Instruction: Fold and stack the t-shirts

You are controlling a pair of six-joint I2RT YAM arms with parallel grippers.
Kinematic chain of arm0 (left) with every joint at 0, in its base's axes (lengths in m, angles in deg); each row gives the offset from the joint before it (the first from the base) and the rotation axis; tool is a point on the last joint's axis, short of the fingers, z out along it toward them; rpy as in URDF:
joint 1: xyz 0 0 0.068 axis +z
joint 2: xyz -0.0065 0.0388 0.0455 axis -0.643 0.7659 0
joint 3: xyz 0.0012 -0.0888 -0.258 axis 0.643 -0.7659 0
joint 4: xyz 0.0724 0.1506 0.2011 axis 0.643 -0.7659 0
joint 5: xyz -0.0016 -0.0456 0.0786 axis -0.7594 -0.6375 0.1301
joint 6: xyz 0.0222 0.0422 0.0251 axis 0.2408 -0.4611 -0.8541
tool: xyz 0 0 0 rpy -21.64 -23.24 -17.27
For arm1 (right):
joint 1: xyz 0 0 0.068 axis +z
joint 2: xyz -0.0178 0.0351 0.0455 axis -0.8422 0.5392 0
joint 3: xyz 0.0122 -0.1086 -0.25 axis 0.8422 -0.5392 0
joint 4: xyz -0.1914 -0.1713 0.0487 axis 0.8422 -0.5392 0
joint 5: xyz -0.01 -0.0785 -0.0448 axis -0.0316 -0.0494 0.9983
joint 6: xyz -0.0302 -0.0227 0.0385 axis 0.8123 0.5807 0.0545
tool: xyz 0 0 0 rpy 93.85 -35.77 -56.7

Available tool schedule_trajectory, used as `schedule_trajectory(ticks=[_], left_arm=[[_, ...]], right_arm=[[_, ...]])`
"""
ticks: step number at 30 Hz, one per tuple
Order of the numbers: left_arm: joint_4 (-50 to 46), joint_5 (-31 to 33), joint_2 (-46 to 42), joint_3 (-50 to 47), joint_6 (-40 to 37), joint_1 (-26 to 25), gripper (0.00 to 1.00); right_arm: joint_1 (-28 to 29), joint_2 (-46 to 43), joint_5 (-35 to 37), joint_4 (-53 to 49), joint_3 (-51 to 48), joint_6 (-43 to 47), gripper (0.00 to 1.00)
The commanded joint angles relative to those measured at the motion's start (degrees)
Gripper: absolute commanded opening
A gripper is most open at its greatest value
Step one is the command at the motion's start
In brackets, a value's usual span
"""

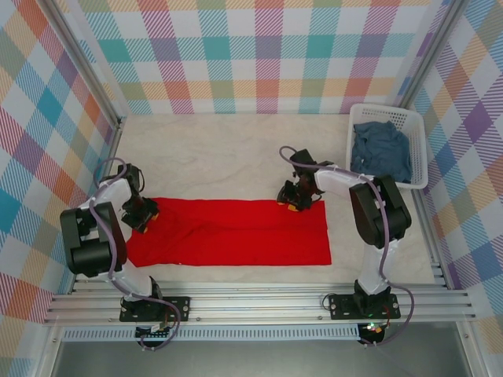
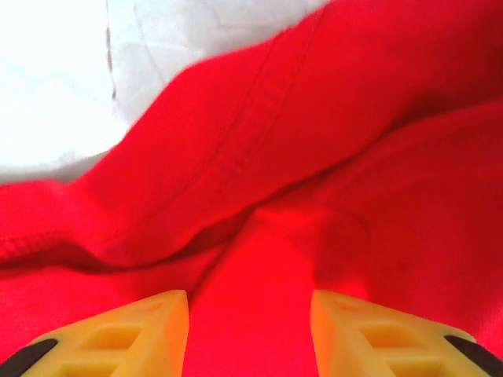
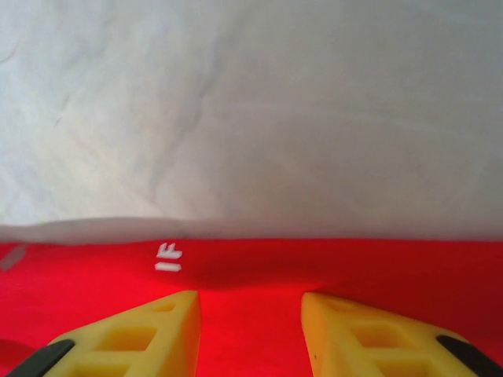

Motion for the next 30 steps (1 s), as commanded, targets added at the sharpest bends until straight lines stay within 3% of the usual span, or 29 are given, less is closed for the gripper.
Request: schedule_trajectory(ticks=[1,9,16,25,30], left_arm=[[0.14,1.02,5.08,3.24,0.20,-0.59,0.45],[4.59,-7.52,11.21,9.25,-0.54,-3.89,0.46],[6.07,-3.86,5.74,8.61,-6.08,-4.14,0.41],[8.70,-7.31,6.27,5.76,-11.69,-4.11,0.30],[5.45,-2.82,5.22,6.22,-13.79,-4.15,0.33]], right_arm=[[-3.04,5.23,2.25,-3.90,-0.89,-1.48,0.40],[-6.57,10.13,4.29,-7.31,7.62,4.95,0.40],[-7.66,14.57,4.97,-11.84,16.43,10.14,0.40],[-7.66,13.72,4.67,-11.39,15.17,8.98,0.40],[-7.66,13.53,4.71,-11.67,15.36,8.90,0.40]])
